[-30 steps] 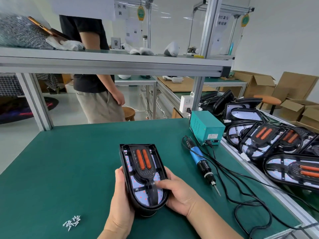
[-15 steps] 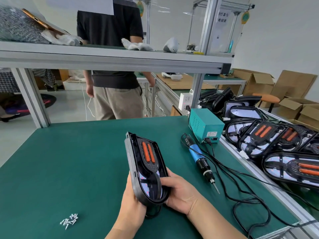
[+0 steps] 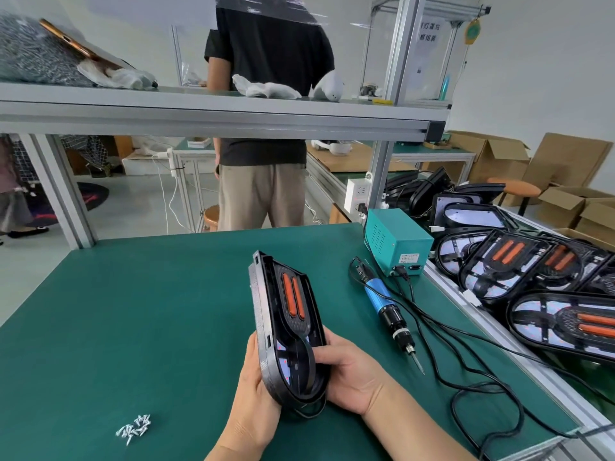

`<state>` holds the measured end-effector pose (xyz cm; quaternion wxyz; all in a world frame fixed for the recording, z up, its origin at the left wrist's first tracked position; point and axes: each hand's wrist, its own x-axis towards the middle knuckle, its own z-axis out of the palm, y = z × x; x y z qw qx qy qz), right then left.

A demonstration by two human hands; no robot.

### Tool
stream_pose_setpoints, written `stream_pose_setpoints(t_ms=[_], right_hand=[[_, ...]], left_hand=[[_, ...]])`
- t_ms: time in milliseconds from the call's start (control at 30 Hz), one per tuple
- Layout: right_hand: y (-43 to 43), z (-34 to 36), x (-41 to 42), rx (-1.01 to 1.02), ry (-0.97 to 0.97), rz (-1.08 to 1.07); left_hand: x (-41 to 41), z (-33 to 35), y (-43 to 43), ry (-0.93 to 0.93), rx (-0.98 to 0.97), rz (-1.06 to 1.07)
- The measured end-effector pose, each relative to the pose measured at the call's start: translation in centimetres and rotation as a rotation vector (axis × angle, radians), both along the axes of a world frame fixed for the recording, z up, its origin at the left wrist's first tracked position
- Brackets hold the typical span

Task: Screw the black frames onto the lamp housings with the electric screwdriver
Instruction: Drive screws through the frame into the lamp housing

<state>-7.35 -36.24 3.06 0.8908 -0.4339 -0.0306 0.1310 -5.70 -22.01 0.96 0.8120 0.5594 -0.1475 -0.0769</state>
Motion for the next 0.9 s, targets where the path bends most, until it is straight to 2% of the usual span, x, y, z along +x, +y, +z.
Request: stream_pose_setpoints(t_ms=[333, 400, 500, 600, 700, 767, 833, 867, 900], right_hand=[[-0.1, 0.3, -0.1, -0.014, 0.003, -0.058], [0.0, 0.3, -0.1, -0.006, -0.007, -0.059], [0.0, 0.4, -0.1, 0.022, -0.01, -0.071], [-0.1, 0.4, -0.2, 0.031, 0.001, -0.097], [-0.2, 0.5, -0.2, 0.003, 0.002, -0.134], [-0.2, 0.5, -0.4, -0.033, 0.0, -0.161], [-0.1, 0.3, -0.6, -0.107, -0.006, -0.202], [0.0, 0.2, -0.7, -0.155, -0.007, -0.227], [-0.1, 0.2, -0.9, -0.201, -0.005, -0.254]], left_hand=[[-0.4, 1.2, 0.3, -0.02, -0.023, 0.047], [-0.3, 1.4, 0.3, -0.043, 0.014, 0.112], [-0.1, 1.2, 0.8, -0.103, 0.201, 0.25], [0.4, 1.3, 0.9, -0.007, 0.285, 0.285], [0.4, 0.4, 0.3, 0.003, 0.253, 0.196], [0.7, -1.0, 0.4, 0.03, 0.189, 0.021], [1.2, -0.8, 0.1, 0.156, -0.042, -0.151], [1.5, -0.2, -0.6, 0.194, -0.081, -0.197], [1.5, 1.0, -0.8, 0.145, -0.036, -0.193]])
